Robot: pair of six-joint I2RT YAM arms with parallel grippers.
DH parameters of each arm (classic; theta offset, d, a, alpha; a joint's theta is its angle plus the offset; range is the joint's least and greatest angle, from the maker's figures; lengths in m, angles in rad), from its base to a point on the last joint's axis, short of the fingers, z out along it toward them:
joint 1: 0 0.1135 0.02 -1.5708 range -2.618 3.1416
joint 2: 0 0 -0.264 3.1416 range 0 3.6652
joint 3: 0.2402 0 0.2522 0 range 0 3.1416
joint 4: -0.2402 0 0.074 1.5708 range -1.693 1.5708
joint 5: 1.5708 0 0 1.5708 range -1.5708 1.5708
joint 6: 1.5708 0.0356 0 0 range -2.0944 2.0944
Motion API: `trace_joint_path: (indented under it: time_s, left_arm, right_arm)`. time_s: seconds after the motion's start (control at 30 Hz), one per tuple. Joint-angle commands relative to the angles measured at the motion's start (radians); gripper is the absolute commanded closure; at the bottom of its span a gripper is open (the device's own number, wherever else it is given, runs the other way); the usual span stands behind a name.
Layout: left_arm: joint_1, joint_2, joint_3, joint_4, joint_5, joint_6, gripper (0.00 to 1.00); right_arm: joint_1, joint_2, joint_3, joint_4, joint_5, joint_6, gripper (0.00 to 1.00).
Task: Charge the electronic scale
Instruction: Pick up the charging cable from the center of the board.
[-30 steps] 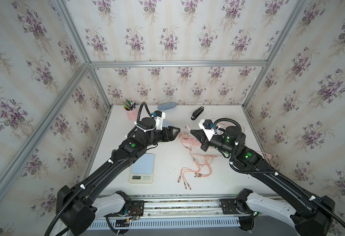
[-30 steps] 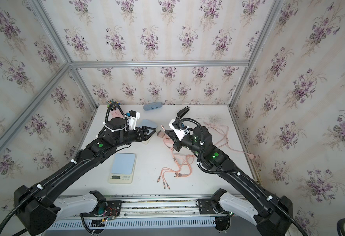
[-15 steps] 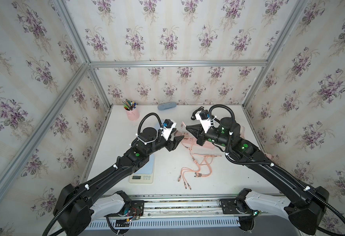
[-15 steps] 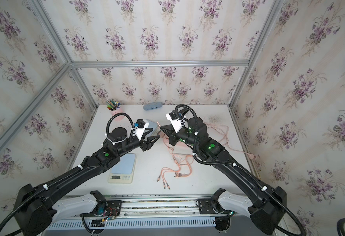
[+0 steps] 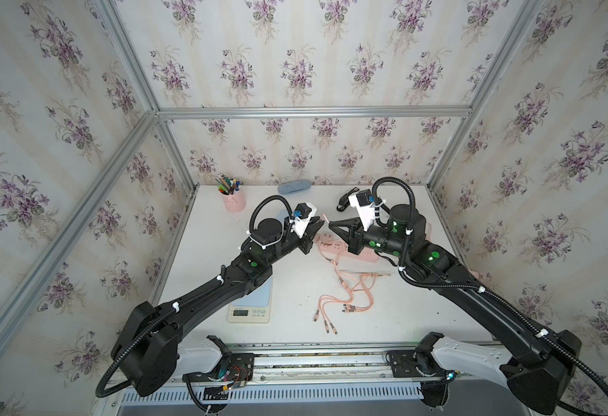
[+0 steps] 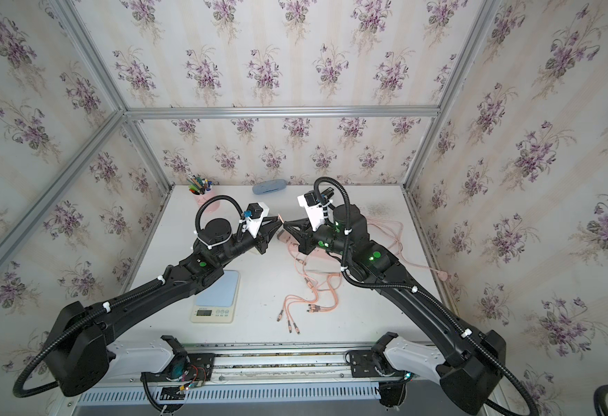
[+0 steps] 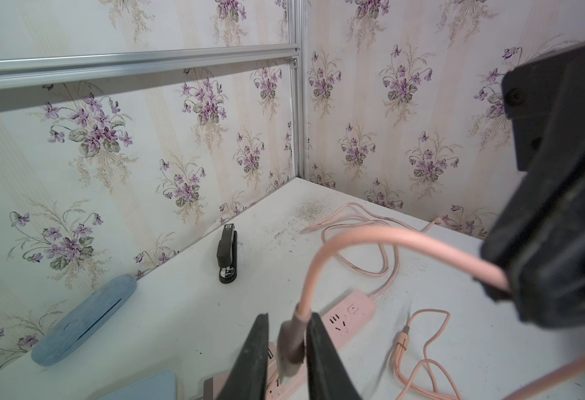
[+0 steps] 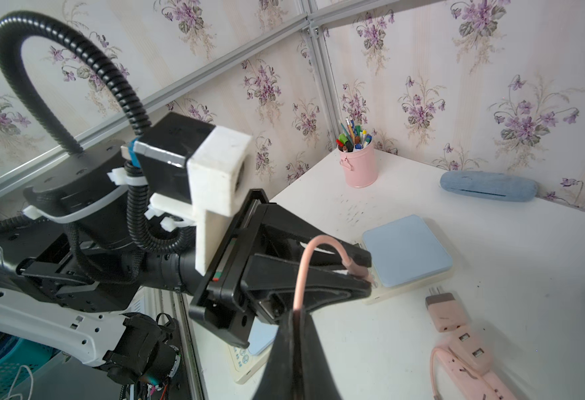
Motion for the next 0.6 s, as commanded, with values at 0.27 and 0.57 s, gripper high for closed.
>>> trace_joint_path:
  time_s: [0.27, 0.57]
  left_arm:
    - [-0.012, -0.046, 0.037, -0.133, -0.027, 0.081, 1.00]
    - [-0.059, -0.051, 0.116, -0.342, -0.114, 0.158, 1.00]
  right_arm:
    - [-0.032, 0.025, 0.033, 0.011, -0.006, 0.168, 0.71]
    - [-0.032, 0.117, 0.060, 0.015, -0.053, 0.135, 0.42]
